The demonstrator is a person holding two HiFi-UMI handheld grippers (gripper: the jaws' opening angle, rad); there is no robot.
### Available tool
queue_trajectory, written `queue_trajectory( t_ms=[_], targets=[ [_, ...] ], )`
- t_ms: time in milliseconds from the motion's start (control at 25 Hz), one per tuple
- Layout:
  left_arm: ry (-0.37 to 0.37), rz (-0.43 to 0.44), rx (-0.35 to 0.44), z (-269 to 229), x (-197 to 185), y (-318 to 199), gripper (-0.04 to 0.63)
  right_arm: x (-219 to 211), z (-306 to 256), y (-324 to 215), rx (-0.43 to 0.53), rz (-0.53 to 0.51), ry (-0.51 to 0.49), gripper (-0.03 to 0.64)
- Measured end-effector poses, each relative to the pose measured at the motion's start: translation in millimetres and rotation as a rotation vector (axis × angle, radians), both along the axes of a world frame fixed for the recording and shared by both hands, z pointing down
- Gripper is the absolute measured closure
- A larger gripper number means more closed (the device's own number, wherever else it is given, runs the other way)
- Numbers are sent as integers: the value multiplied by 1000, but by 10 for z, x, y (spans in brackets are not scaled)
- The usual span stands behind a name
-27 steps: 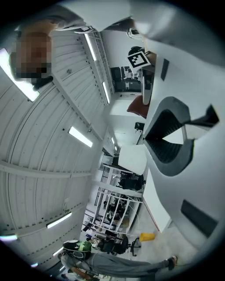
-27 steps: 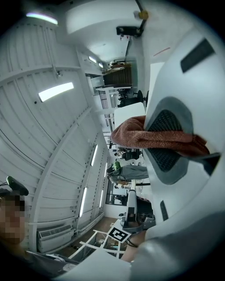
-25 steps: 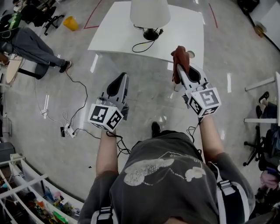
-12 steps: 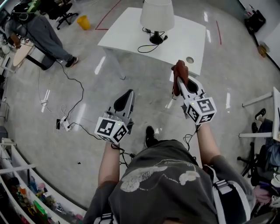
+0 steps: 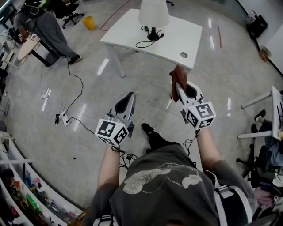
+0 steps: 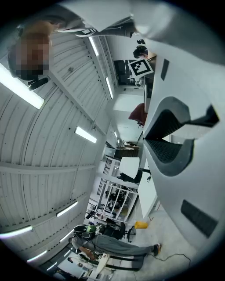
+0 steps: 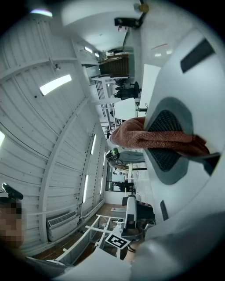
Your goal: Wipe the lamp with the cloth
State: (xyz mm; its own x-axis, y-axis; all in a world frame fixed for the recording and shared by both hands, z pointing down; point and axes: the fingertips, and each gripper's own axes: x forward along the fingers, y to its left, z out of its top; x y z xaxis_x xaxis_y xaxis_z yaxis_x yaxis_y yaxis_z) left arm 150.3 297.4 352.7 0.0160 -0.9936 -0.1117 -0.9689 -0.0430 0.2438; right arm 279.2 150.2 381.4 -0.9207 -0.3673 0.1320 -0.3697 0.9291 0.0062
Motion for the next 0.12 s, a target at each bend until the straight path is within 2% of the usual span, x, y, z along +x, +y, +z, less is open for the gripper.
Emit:
queue_trajectory(
  t_ms=[120],
  targets=[
    [-5,15,-1,-23,205,112,588,266,18,147,-14,12,-2,560]
  ],
)
